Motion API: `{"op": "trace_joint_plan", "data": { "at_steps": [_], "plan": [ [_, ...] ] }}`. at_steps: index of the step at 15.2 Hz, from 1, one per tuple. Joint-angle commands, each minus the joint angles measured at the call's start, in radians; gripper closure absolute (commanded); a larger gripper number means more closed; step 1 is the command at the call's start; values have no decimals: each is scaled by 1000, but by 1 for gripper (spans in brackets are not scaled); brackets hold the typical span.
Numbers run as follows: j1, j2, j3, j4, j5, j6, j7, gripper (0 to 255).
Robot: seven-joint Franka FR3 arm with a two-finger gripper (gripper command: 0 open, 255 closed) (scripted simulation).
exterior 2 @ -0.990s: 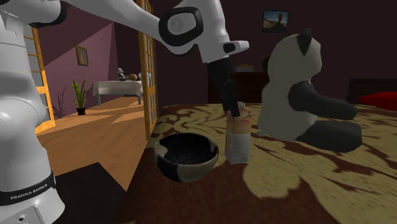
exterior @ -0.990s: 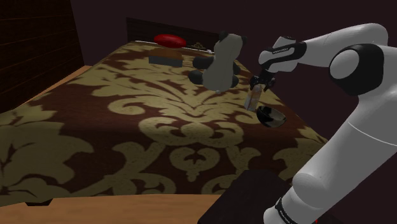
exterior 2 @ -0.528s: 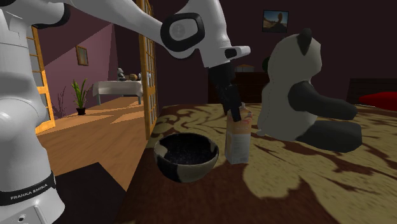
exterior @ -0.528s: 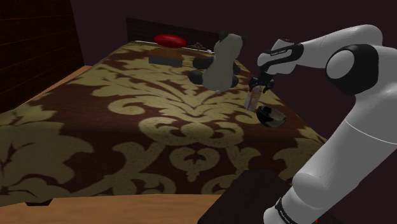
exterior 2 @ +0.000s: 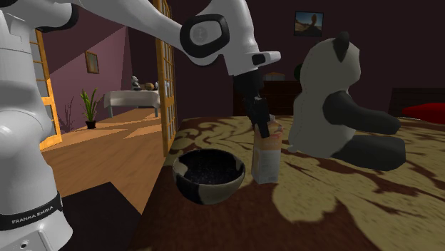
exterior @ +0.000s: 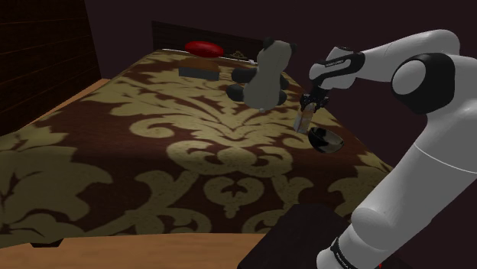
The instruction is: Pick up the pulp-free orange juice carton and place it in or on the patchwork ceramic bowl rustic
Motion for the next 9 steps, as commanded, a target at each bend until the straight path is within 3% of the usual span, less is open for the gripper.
{"op": "trace_joint_plan", "data": {
  "at_steps": [1, 9],
  "plan": [
    [0, 0, 0, 0, 0, 0, 0, 255],
    [2, -17, 1, 48, -9, -64, 6, 255]
  ]
}}
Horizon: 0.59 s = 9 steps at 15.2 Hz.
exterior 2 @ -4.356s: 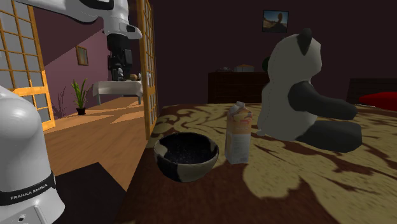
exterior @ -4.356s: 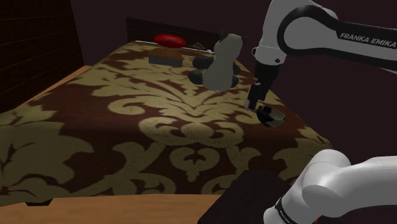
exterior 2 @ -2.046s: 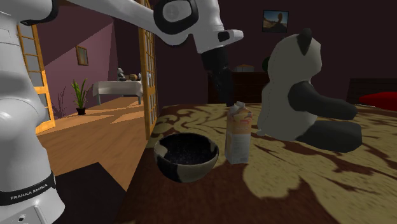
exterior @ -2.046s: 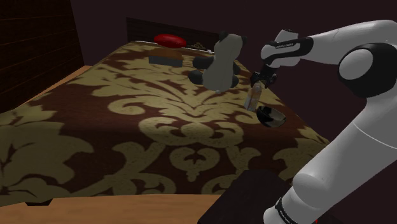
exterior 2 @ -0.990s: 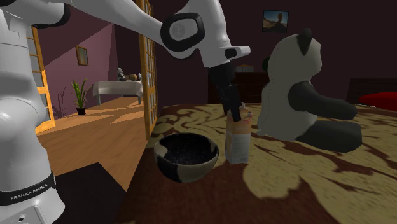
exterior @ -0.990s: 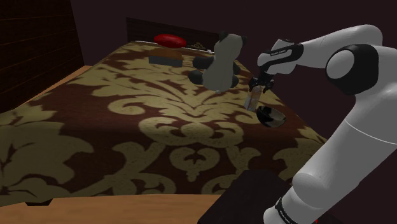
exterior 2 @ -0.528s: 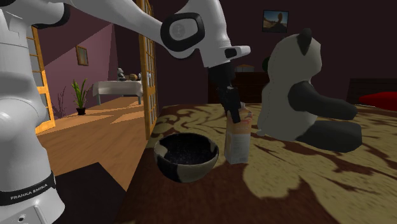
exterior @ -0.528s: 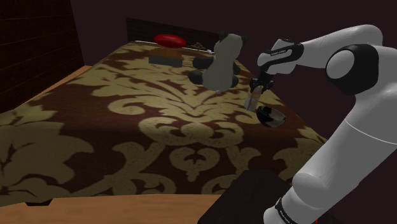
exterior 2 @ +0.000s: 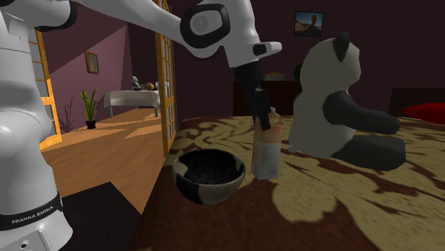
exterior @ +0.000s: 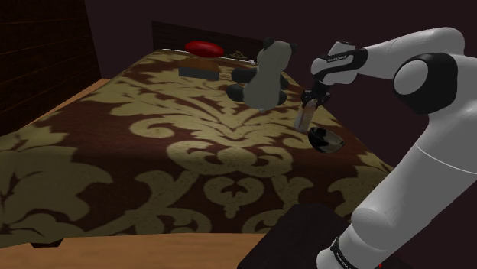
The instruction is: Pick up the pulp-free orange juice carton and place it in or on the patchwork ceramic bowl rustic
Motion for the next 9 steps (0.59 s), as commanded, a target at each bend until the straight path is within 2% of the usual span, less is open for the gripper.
{"op": "trace_joint_plan", "data": {
  "at_steps": [1, 9],
  "plan": [
    [1, -11, 0, 16, -6, -24, 3, 255],
    [2, -25, 2, 107, -13, -130, 7, 255]
  ]
}}
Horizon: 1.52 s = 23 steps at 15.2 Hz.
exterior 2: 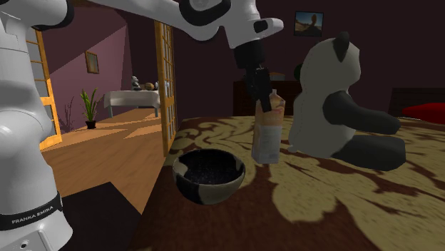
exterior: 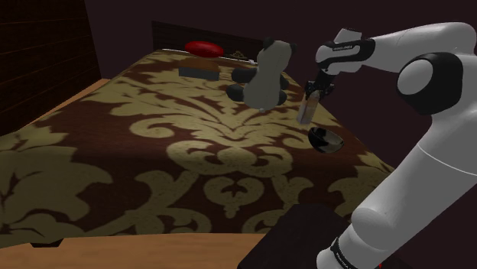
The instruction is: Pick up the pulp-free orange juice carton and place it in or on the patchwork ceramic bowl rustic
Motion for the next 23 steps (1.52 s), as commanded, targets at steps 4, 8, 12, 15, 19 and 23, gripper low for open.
{"op": "trace_joint_plan", "data": {
  "at_steps": [4, 8, 12, 15, 19, 23],
  "plan": [
    [1, -8, 1, 61, -4, -67, 3, 255],
    [1, -5, 1, 117, -2, -121, 1, 255],
    [0, 1, 0, 178, 1, -176, -2, 255],
    [-1, 9, -1, 227, 6, -219, -5, 255],
    [-3, 23, -3, 298, 13, -276, -10, 255],
    [1, -93, 1, 206, -38, -290, -1, 255]
  ]
}}
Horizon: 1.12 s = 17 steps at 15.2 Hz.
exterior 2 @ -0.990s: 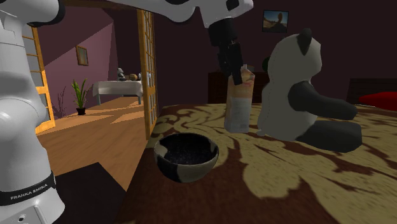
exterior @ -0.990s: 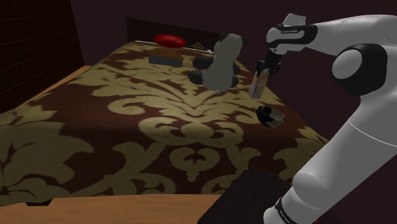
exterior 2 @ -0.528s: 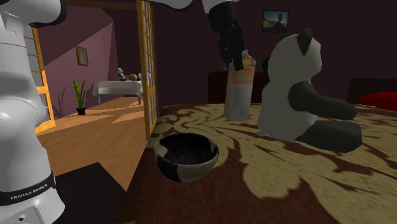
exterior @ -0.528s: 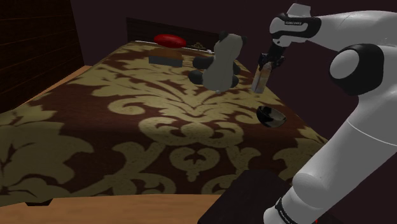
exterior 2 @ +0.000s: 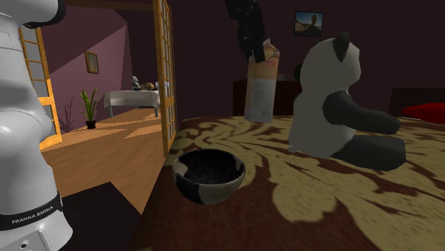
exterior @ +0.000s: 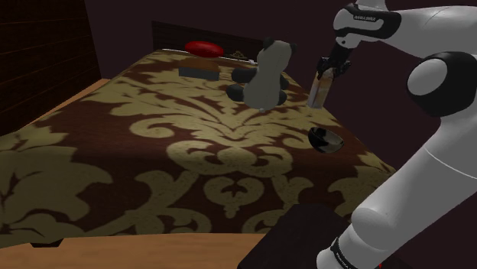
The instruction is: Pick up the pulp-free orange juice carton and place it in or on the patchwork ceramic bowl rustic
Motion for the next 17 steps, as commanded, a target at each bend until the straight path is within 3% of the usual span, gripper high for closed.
{"op": "trace_joint_plan", "data": {
  "at_steps": [1, 11, 17],
  "plan": [
    [0, -76, 4, -63, -33, -5, 5, 255],
    [-46, -414, 42, -257, -153, -128, 5, 255],
    [-54, -445, 40, -365, -165, -50, 15, 255]
  ]
}}
